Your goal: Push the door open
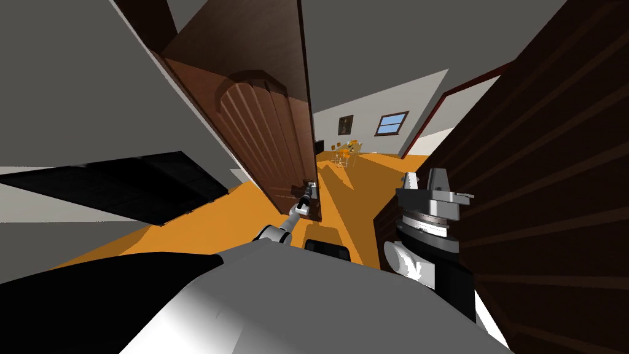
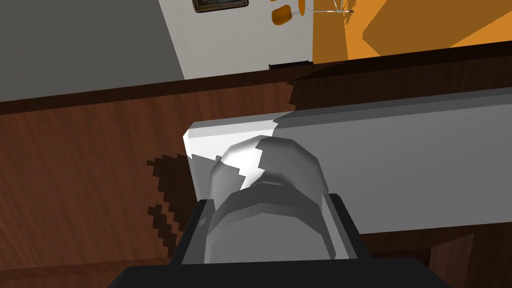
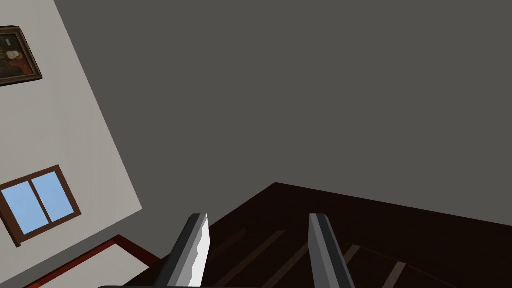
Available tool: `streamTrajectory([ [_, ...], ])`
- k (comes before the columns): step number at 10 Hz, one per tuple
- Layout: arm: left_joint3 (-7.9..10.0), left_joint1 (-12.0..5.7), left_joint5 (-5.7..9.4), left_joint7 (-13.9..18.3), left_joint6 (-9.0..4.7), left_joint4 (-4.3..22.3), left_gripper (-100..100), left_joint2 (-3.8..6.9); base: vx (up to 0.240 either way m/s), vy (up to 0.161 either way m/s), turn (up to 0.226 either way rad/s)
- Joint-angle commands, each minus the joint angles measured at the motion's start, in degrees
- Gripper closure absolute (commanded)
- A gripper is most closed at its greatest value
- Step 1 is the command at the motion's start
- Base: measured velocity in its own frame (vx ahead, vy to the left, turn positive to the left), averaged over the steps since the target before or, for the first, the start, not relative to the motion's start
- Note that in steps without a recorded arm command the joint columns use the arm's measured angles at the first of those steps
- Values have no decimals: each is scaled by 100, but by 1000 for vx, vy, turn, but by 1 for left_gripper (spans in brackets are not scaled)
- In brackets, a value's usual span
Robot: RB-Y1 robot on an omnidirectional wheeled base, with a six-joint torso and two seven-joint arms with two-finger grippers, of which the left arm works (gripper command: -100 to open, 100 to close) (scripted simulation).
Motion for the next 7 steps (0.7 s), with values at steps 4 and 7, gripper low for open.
streamTrajectory([
  [4, 352, -162, 96, -173, -138, 264, 100, 123, 130, -91, 93],
  [7, 602, -173, 158, -334, -125, 269, 100, 108, 164, -123, 79],
])
